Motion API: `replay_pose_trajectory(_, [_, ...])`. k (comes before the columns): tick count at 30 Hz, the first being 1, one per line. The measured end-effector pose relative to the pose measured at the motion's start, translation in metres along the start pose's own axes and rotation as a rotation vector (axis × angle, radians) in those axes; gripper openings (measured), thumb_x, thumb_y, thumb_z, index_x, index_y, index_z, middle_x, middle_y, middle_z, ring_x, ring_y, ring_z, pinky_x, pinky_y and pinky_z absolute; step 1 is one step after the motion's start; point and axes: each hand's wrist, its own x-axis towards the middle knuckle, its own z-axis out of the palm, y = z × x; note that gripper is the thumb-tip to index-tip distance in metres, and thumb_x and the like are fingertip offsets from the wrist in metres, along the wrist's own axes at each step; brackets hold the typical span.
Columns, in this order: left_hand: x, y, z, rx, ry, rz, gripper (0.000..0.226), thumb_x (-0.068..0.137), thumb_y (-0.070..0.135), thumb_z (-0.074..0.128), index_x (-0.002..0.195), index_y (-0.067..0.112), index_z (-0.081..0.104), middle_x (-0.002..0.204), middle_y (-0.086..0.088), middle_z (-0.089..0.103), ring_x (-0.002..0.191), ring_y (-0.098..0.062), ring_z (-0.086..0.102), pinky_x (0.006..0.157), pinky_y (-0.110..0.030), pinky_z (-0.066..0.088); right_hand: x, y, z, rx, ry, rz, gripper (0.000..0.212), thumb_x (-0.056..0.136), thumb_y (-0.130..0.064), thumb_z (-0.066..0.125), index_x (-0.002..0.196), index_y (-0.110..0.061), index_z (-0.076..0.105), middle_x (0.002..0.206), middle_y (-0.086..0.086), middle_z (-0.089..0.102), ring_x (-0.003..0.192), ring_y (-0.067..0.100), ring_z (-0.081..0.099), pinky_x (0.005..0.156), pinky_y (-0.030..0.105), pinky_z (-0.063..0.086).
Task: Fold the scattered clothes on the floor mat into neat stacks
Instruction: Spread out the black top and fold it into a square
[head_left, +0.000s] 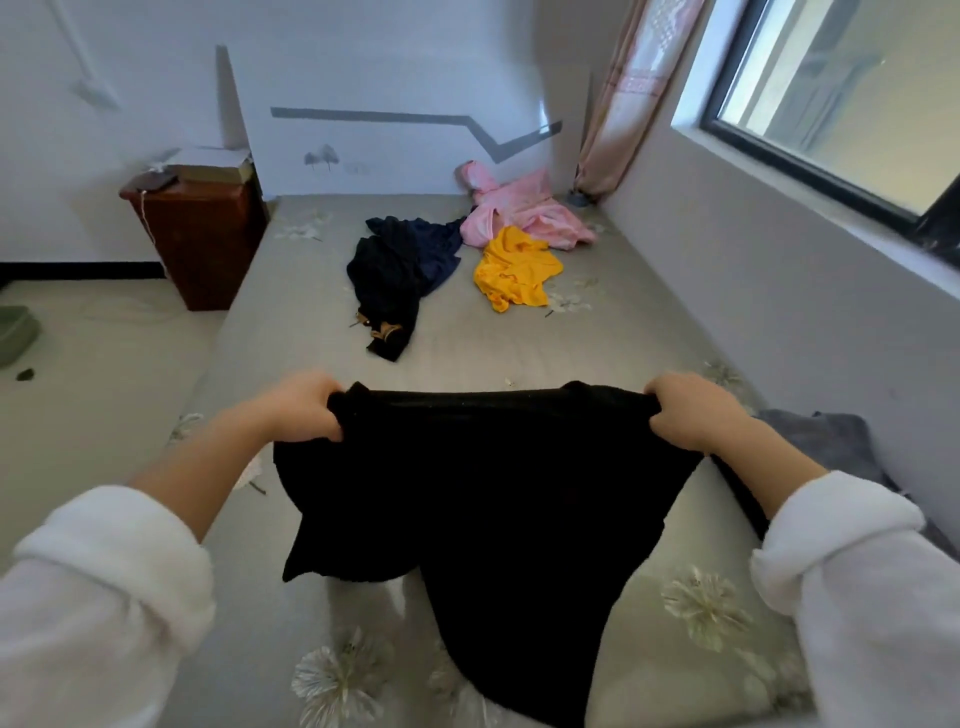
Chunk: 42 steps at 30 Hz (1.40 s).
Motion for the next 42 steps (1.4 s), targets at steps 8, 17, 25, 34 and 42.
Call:
replay_pose_trajectory(8, [0.035, 0.009, -0.071, -0.25, 0.599, -0.467, 0.032, 0.092, 0.018, 0.045, 0.115, -0.001, 0.057, 0.092, -0.021, 0.058, 0.078, -0.037, 0.06, 0.068, -0.042, 0.056, 0.085, -0.017, -0.06, 0.778, 0.077, 0.399, 0.025, 0.089, -0.003, 0.033, 0.098, 0.002, 0.055, 0.077, 0.021, 0.065, 0.058, 0.03, 0.064, 0.049, 0.03, 0.052])
replay_pose_trajectory(17, [0.039, 0.041, -0.079, -1.271, 0.915, 0.131, 0.026, 0.101, 0.026, 0.041, 0.124, 0.02, 0.051, 0.103, 0.008, 0.057, 0.097, -0.003, 0.061, 0.077, -0.019, 0.05, 0.116, -0.029, -0.067, 1.194, 0.629, 0.117, 0.055, 0.067, 0.005, 0.032, 0.102, -0.024, 0.063, 0.09, -0.002, 0.062, 0.087, 0.017, 0.055, 0.075, 0.026, 0.042])
replay_pose_trajectory(25, [0.011, -0.033, 0.067, -0.592, 0.857, 0.139, 0.05, 0.092, -0.014, 0.04, 0.137, 0.009, 0.041, 0.13, -0.004, 0.047, 0.117, -0.015, 0.047, 0.096, -0.023, 0.036, 0.076, 0.007, 0.05, 0.655, 0.533, -0.026, 0.045, 0.082, 0.009, 0.051, 0.121, -0.012, 0.062, 0.124, 0.016, 0.056, 0.12, 0.036, 0.045, 0.099, 0.044, 0.039])
replay_pose_trajectory(34, [-0.011, -0.099, 0.263, -0.303, 0.197, -0.378, 0.059, 0.096, 0.009, 0.046, 0.149, 0.02, 0.024, 0.146, -0.018, 0.037, 0.128, -0.034, 0.044, 0.1, -0.038, 0.041, 0.024, 0.017, 0.228, 0.337, -0.117, 0.125, 0.06, 0.09, -0.005, 0.048, 0.147, -0.017, 0.034, 0.137, 0.012, 0.045, 0.133, 0.03, 0.035, 0.109, 0.045, 0.033])
replay_pose_trajectory(42, [-0.041, -0.121, 0.37, -0.312, -0.23, -0.615, 0.071, 0.096, 0.017, 0.05, 0.152, 0.018, 0.007, 0.153, -0.019, 0.026, 0.131, -0.032, 0.041, 0.107, -0.036, 0.036, -0.04, 0.017, 0.346, 0.088, -0.617, 0.144, 0.066, 0.099, -0.026, 0.036, 0.153, -0.018, 0.0, 0.159, 0.01, 0.008, 0.147, 0.028, -0.004, 0.115, 0.044, 0.015])
